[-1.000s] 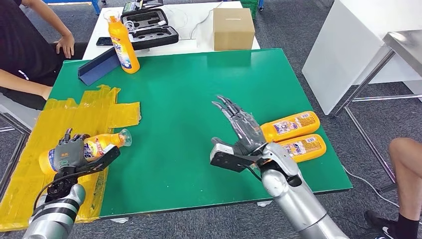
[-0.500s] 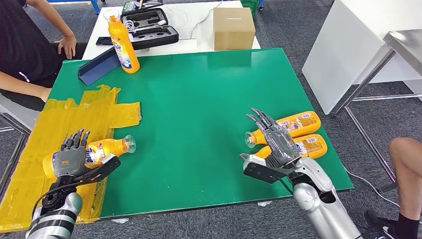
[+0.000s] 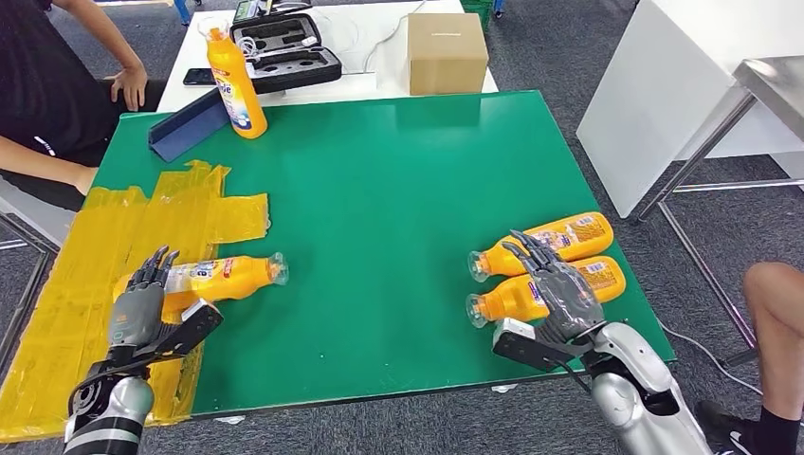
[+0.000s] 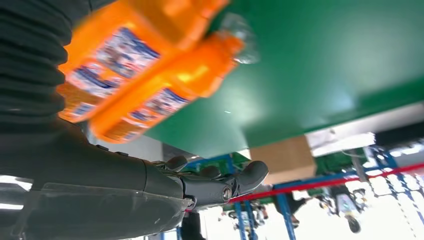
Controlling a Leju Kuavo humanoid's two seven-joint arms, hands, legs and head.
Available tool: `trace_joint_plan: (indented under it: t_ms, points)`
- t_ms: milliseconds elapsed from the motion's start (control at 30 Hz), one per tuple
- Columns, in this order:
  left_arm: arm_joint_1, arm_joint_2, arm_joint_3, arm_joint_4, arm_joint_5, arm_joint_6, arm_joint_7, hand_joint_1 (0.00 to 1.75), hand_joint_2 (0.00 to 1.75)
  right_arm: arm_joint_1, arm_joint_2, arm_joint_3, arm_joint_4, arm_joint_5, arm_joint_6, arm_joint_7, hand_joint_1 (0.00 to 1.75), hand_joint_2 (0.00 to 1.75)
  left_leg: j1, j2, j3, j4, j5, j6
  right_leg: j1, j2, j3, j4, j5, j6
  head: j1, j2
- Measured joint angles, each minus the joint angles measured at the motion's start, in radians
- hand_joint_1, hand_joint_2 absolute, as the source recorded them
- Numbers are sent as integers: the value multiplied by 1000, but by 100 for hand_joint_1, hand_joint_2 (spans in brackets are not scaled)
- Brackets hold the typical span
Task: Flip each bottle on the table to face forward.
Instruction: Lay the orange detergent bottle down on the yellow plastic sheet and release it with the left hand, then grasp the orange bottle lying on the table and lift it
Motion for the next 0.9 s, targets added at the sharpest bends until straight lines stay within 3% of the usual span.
trace_joint_plan:
  t_ms: [200, 467, 600, 700, 800, 900]
  points:
    - [0, 14, -3, -5, -89, -65, 72, 0, 0, 22, -23, -38, -2, 9, 27, -5, 0, 175, 0, 1, 0, 0, 0, 0, 0, 0, -1, 0, 0, 0, 0, 0]
    - [-12, 22, -24, 26, -113, -42, 87, 0, 0, 20, -32, -49, -3, 9, 34, -6, 0, 175, 0, 1, 0, 0, 0, 0, 0, 0, -1, 0, 0, 0, -1, 0]
    - [-4, -2, 8, -12, 207, -55, -68, 0, 0, 34, -36, -66, -18, 14, 29, -3, 0, 175, 0, 1, -1, 0, 0, 0, 0, 0, -1, 0, 0, 0, 0, 0]
    - [12, -32, 56, -110, 515, -191, -172, 0, 0, 56, -40, -87, -30, 41, 16, 11, 0, 175, 0, 1, -1, 0, 0, 1, 0, 0, -1, 0, 0, 0, -1, 0]
    - [41, -56, 86, -211, 659, -303, -190, 0, 0, 86, -61, -123, -37, 59, 19, 37, 0, 175, -1, 1, -1, 0, -1, 1, 0, 0, -1, 0, 0, 0, 0, 0]
    - [76, -78, 95, -293, 694, -339, -191, 0, 0, 121, -97, -176, -39, 44, 49, 53, 0, 175, -1, 1, -1, 0, -2, 2, -1, 0, -2, 0, -1, 1, 0, 0]
